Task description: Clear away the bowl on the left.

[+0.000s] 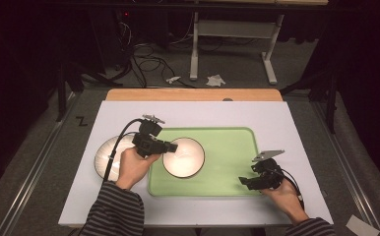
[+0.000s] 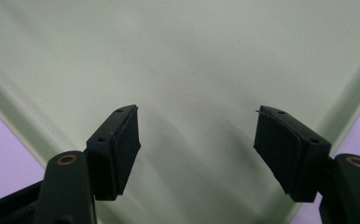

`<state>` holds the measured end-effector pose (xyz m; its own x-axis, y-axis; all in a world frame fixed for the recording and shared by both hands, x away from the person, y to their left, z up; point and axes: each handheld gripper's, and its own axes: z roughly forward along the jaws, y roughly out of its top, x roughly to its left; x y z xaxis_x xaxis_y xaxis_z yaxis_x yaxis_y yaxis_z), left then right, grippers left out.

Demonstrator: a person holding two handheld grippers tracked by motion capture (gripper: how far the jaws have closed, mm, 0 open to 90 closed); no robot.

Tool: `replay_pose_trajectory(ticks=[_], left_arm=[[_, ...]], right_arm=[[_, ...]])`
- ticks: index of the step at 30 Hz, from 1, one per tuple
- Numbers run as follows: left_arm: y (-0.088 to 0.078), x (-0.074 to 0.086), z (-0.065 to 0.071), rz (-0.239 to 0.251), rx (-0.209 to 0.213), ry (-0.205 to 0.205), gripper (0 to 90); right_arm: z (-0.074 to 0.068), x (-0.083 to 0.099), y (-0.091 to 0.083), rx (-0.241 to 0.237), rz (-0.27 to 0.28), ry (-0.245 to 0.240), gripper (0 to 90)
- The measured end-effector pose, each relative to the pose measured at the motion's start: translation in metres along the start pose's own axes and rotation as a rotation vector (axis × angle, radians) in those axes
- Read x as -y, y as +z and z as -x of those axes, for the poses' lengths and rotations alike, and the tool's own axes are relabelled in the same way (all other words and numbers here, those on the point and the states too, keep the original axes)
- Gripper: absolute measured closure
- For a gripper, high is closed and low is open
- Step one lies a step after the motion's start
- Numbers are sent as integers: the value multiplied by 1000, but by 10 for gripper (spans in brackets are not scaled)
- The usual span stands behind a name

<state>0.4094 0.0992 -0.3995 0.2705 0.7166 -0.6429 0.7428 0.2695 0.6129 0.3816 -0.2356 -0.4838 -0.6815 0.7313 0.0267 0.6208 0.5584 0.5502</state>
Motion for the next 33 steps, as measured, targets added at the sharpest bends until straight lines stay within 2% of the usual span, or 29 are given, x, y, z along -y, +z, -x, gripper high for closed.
replay_pose_trajectory(ticks=[7,9,13,15,16,17,21,22,23,25,28,32,33], left_arm=[[12,-2,2,-8,-4,-5,815],[20,-3,3,-11,-7,-16,815],[28,-3,4,-15,-13,-11,815],[33,-3,8,0,-9,-20,815],[35,-2,9,-4,-5,-9,815],[37,-3,11,-10,1,-22,814],[44,-3,12,-14,11,-29,815],[47,-4,12,-11,7,-38,815],[49,-3,12,-10,3,-28,815],[56,-3,14,-8,-14,-31,814],[61,-2,14,-12,-17,-28,814],[75,-4,11,-15,-38,-53,814],[78,-3,10,-16,-46,-55,814]], right_arm=[[-1,0,1,-5,1,3,323],[0,0,1,-5,-3,5,323],[-1,0,1,-6,-1,6,323],[-1,0,1,-4,-1,1,323],[-1,0,1,-4,-1,9,323],[-1,0,1,-5,0,9,323],[0,0,1,0,-6,1,323],[-1,0,1,-2,0,1,323],[-1,0,1,-2,0,1,323],[-1,0,1,-2,1,10,323],[-1,0,0,-1,1,-2,323],[-1,0,1,-5,0,10,323],[-1,0,0,-5,0,1,323]])
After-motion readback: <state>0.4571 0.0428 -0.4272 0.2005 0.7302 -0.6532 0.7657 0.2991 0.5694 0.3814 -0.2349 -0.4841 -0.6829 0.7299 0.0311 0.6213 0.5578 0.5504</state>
